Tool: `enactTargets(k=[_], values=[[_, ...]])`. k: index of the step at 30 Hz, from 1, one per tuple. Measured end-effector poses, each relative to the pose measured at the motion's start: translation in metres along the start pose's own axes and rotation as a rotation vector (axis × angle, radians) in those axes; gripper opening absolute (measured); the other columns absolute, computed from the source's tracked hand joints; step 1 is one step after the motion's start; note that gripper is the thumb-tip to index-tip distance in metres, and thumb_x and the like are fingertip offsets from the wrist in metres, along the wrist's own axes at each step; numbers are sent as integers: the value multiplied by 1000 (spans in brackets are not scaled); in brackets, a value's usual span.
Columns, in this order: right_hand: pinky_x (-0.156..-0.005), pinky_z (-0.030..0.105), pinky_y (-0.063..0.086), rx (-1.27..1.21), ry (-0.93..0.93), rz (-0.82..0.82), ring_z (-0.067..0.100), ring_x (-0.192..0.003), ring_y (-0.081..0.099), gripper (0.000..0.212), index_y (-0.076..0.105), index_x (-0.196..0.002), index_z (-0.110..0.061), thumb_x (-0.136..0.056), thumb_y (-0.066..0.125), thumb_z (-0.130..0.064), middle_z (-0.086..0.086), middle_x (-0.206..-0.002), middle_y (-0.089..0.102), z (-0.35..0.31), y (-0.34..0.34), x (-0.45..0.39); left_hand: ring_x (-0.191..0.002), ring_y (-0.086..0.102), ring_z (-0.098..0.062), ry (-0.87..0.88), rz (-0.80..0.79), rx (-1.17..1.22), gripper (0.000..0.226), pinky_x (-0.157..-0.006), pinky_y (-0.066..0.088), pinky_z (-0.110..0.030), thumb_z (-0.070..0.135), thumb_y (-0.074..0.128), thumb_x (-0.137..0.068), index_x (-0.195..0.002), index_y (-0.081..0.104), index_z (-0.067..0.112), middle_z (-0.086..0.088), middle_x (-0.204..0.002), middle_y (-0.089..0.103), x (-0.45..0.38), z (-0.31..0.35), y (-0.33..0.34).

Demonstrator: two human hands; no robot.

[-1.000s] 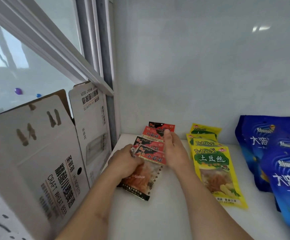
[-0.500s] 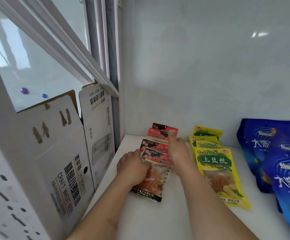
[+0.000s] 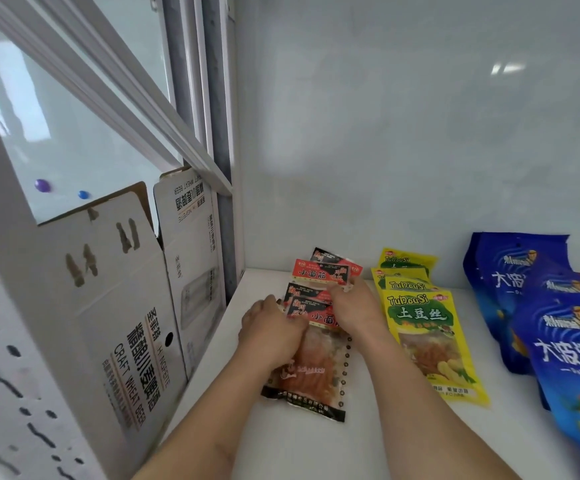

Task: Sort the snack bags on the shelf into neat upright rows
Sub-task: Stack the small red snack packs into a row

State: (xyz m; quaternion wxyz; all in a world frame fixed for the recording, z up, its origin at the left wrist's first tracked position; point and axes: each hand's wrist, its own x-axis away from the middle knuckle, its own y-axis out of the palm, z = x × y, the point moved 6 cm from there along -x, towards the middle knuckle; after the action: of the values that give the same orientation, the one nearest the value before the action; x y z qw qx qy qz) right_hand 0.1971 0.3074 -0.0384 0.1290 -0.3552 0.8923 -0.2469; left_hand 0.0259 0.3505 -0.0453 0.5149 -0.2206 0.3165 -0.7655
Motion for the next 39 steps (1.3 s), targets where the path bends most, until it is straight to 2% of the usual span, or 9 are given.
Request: enactTargets(k=[3, 9, 14, 19, 22, 26, 31, 34, 39], values=[[-91, 34, 45, 17, -25, -11, 29, -117, 59, 44, 49, -137, -16, -99, 49, -40, 7, -131, 61, -1, -3, 2, -148, 24, -28, 35, -29, -4, 82, -117, 26, -40, 56, 54, -95, -156, 25, 10, -11, -160, 31, -10, 3, -5], [-99, 36, 45, -6, -39, -33, 29, -123, 55, 51, 44, -142, -14, -100, 47, -44, 8, -137, 58, -1, -2, 0, -126, 53, -26, 117, -84, -158, 62, -108, 38, -47, 68, 50, -88, -135, 44, 27, -1, -135, 60, -19, 5, 8], [-103, 39, 45, -21, -15, -36, 29, -125, 54, 61, 41, -145, -13, -98, 44, -52, 9, -138, 58, 3, 4, -1, -141, 38, -26, 113, -47, -203, 83, -113, 31, -43, 68, 49, -90, -152, 31, 16, -6, -151, 44, -19, 6, 5], [-98, 37, 46, -12, -18, -24, 30, -120, 58, 53, 46, -139, -14, -99, 43, -49, 9, -132, 61, 1, 5, -3, -117, 59, -23, 130, -57, -162, 52, -102, 44, -45, 67, 49, -89, -122, 51, 27, 2, -123, 65, -17, 6, 7], [-99, 41, 46, 5, -38, -33, 32, -120, 57, 54, 46, -138, -15, -98, 41, -52, 11, -133, 60, -2, 7, -3, -109, 63, -19, 139, -41, -89, 47, -97, 48, -42, 65, 51, -90, -121, 52, 30, 8, -118, 68, -10, 9, 6], [-106, 42, 41, -4, -36, -38, 34, -129, 49, 62, 38, -145, -14, -99, 39, -55, 14, -143, 50, -5, 1, 1, -119, 59, -23, 92, -30, 13, 58, -102, 46, -39, 58, 53, -95, -137, 46, 19, 1, -130, 63, -5, 10, 3], [-114, 42, 29, 8, -35, 3, 31, -145, 30, 73, 21, -155, -12, -100, 37, -56, 12, -160, 28, 8, -10, 28, -145, 37, -26, 62, -72, 213, 85, -116, 36, -43, 57, 53, -96, -159, 17, 15, -5, -162, 32, -2, 5, 0], [-113, 39, 30, 83, -42, 22, 31, -144, 32, 71, 19, -156, -12, -101, 37, -53, 12, -159, 29, 12, -5, 41, -138, 46, -24, 88, -100, 176, 69, -104, 40, -33, 47, 53, -100, -156, 27, 15, -2, -153, 43, 4, 7, 2], [-105, 41, 38, 60, -82, 48, 30, -134, 42, 57, 29, -151, -14, -103, 39, -42, 10, -149, 41, 8, 4, 41, -106, 61, -13, 186, -55, 196, 15, -90, 49, -31, 28, 55, -100, -115, 53, 27, 5, -122, 64, 7, 17, 4]])
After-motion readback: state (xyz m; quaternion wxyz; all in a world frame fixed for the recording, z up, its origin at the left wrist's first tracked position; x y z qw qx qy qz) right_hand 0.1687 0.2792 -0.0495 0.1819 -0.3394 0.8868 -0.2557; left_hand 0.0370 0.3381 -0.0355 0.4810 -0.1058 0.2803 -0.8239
